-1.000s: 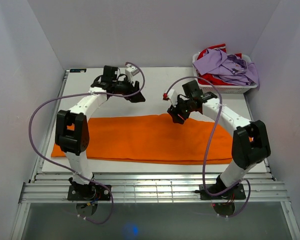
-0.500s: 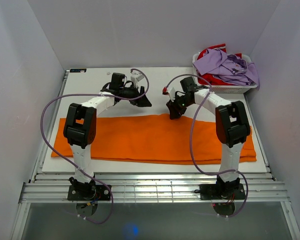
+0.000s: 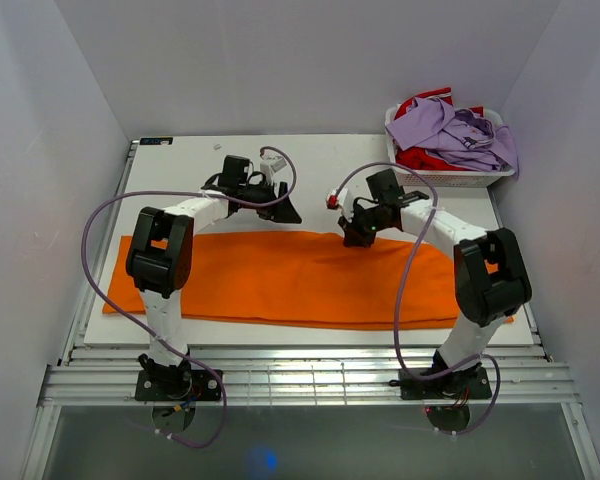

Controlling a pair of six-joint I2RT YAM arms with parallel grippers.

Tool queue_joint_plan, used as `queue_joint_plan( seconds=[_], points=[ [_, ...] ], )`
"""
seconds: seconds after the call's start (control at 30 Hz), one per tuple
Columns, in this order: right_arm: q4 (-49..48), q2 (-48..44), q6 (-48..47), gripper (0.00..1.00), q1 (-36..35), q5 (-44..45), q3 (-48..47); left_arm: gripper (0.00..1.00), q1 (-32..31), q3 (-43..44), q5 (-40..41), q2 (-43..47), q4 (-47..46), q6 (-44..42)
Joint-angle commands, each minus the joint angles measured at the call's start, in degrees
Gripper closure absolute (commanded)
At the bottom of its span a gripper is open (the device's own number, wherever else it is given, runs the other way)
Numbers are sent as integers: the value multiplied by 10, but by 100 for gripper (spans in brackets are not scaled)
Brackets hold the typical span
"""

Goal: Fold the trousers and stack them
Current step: Fold the trousers

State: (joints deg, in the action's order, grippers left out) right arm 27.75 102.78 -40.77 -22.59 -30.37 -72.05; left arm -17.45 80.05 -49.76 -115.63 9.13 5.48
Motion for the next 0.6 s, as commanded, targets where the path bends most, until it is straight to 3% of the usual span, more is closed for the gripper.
queue_joint_plan(
  seconds=[0.0, 0.3, 0.43, 0.57],
  points=[
    [-78, -60, -37, 92, -39, 47, 80, 28, -12, -23, -3, 53, -12, 18],
    [-361, -157, -48, 92, -132, 232, 340, 24, -58, -116, -5, 113, -56, 81],
    [-451, -176, -43, 92, -163, 320, 394, 22, -73, -129, -9, 117, -62, 110],
    [-488, -176, -32, 92, -171, 341, 414, 21, -89, -145, -10, 110, -73, 154]
  ],
)
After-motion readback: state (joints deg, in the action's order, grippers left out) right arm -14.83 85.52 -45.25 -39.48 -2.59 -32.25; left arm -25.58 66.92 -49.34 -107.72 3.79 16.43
